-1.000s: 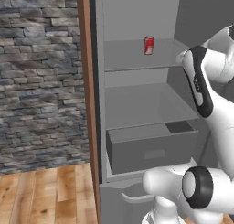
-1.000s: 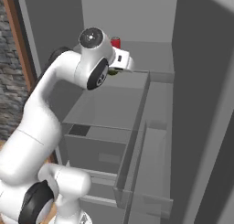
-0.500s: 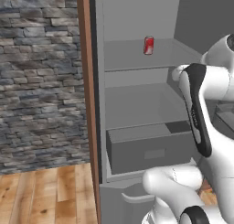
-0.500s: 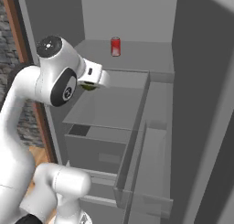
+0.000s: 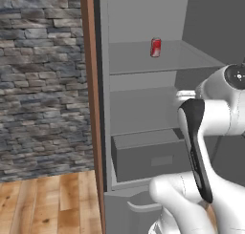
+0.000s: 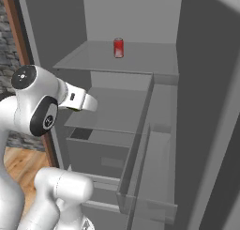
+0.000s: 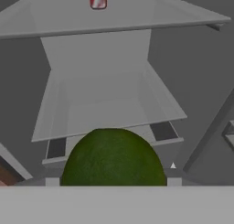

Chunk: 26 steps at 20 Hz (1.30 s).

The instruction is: Pick lime from the fridge and place it on the plate on the counter.

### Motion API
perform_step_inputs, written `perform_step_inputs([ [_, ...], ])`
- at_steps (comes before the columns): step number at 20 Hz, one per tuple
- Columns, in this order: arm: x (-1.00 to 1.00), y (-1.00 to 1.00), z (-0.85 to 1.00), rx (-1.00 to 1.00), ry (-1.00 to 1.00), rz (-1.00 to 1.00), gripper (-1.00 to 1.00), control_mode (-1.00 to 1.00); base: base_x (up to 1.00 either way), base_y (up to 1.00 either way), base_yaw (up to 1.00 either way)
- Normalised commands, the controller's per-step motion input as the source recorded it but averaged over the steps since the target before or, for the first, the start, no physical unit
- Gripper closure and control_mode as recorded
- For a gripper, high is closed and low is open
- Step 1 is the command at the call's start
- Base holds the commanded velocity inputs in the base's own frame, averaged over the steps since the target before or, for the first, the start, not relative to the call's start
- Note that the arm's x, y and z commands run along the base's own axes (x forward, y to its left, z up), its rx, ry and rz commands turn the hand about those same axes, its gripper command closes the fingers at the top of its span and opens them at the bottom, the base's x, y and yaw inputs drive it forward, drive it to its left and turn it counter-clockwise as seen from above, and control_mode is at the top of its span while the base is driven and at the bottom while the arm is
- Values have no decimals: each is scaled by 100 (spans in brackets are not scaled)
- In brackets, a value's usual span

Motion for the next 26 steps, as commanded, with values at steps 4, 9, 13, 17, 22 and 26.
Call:
perform_step_inputs([
  [4, -1, 24, -25, 0, 0, -1, 100, -100, 0, 0, 0],
  [9, 0, 19, -21, 0, 0, 0, 100, -100, 0, 0, 0],
  [13, 0, 0, -1, 0, 0, 0, 100, -100, 0, 0, 0],
  [17, 0, 2, 0, 0, 0, 0, 100, -100, 0, 0, 0],
  [22, 0, 0, 0, 1, 0, 0, 100, -100, 0, 0, 0],
  [26, 0, 0, 0, 0, 0, 0, 100, -100, 0, 0, 0],
])
